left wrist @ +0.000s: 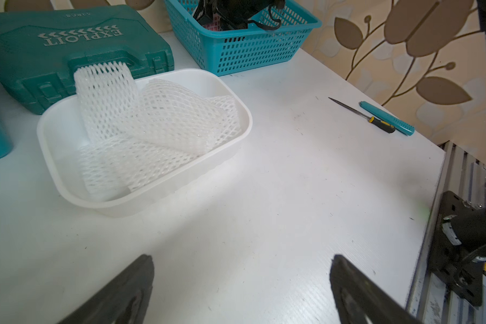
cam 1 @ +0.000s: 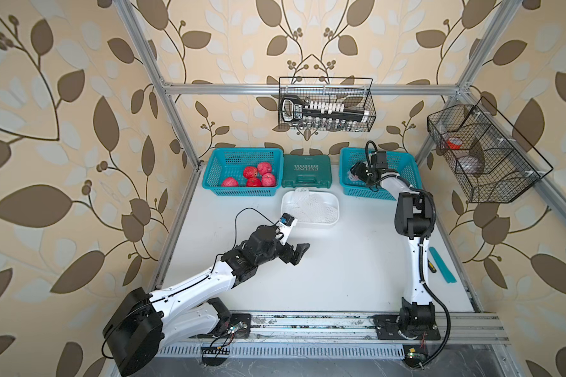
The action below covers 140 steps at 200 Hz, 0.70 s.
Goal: Remove foam nets from apples
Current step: Pick up the apple from the basket.
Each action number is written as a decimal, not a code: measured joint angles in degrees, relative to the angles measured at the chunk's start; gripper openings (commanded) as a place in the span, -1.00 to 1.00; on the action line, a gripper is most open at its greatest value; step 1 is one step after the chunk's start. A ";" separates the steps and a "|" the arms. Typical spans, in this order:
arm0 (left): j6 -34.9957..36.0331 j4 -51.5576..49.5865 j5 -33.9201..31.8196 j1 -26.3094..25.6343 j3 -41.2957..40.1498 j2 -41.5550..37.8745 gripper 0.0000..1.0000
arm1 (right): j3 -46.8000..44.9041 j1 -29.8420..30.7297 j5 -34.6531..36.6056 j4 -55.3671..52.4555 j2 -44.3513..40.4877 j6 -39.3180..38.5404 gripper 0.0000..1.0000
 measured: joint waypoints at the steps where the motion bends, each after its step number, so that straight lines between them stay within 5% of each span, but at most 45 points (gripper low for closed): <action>1: 0.00 -0.02 -0.02 0.00 0.00 -0.04 0.97 | -0.15 0.00 -0.02 0.00 -0.11 0.00 0.28; 140: -3.61 9.73 -7.48 0.00 -12.15 -16.22 0.97 | -19.85 0.68 -3.82 8.24 -26.10 -0.02 0.25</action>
